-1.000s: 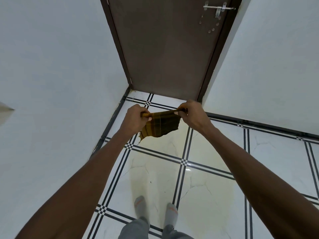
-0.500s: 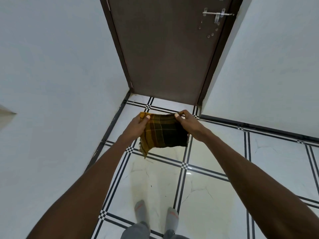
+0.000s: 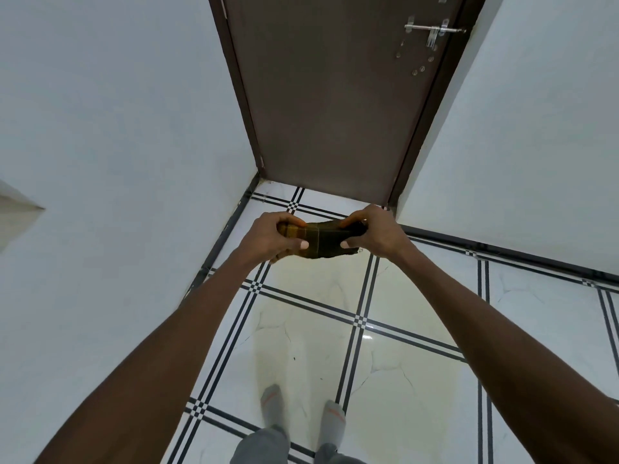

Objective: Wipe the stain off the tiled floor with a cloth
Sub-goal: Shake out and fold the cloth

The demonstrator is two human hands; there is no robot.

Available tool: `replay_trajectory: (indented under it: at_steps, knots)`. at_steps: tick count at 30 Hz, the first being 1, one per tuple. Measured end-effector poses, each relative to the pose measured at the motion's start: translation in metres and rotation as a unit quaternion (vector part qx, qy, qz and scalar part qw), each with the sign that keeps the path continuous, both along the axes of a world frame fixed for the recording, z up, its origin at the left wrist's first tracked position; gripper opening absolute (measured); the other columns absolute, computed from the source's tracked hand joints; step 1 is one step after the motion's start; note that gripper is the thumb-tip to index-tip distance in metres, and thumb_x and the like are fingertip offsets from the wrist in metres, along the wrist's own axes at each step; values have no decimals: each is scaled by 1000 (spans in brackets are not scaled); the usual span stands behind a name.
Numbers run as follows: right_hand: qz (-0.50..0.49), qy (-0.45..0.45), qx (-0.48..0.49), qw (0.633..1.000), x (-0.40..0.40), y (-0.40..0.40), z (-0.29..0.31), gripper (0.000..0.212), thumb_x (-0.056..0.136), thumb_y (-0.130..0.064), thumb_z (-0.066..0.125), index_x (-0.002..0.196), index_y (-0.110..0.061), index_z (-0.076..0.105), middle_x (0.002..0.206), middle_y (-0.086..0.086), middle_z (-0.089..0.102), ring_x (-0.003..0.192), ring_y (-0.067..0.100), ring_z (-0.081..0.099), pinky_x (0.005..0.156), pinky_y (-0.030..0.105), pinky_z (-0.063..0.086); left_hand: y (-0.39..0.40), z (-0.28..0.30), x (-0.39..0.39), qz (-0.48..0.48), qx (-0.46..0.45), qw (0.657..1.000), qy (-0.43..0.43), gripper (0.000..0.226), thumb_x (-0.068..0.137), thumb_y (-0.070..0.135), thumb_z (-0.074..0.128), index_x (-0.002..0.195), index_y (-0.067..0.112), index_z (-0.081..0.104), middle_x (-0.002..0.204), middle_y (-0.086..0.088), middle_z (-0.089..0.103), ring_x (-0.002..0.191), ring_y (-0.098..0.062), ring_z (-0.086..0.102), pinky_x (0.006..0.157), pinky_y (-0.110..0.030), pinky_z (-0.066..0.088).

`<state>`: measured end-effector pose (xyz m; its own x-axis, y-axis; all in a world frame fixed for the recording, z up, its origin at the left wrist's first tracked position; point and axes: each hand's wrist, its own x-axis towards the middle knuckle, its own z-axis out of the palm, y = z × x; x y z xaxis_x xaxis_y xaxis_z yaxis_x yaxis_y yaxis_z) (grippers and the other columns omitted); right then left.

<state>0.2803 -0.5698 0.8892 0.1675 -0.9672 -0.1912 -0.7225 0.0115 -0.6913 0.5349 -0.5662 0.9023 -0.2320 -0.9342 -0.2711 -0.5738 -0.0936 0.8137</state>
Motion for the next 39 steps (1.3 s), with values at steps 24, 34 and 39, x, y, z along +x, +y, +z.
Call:
replay_trajectory:
  at_steps: [24, 34, 39]
  knots:
    - [-63, -413, 264, 869, 157, 63, -29, 26, 105, -21, 60, 131, -14, 61, 121, 10, 72, 108, 26, 72, 74, 27, 62, 108, -44, 108, 423, 89, 861, 268, 39, 103, 40, 57, 120, 8, 71, 115, -6, 72, 111, -23, 68, 95, -34, 56]
    - [92, -374, 311, 869, 329, 203, -22, 19, 105, -18, 61, 123, -19, 65, 126, 13, 71, 118, 30, 70, 102, 47, 59, 315, -41, 220, 596, 75, 717, 355, 32, 103, 35, 58, 116, 8, 70, 111, -12, 73, 103, -26, 70, 90, -35, 57]
    - [215, -313, 318, 869, 419, 350, -8, 15, 105, -26, 60, 119, -25, 65, 128, 8, 71, 119, 26, 69, 106, 48, 56, 497, -25, 261, 681, 26, 647, 343, 38, 103, 45, 54, 113, 11, 69, 112, -10, 73, 101, -24, 71, 83, -33, 57]
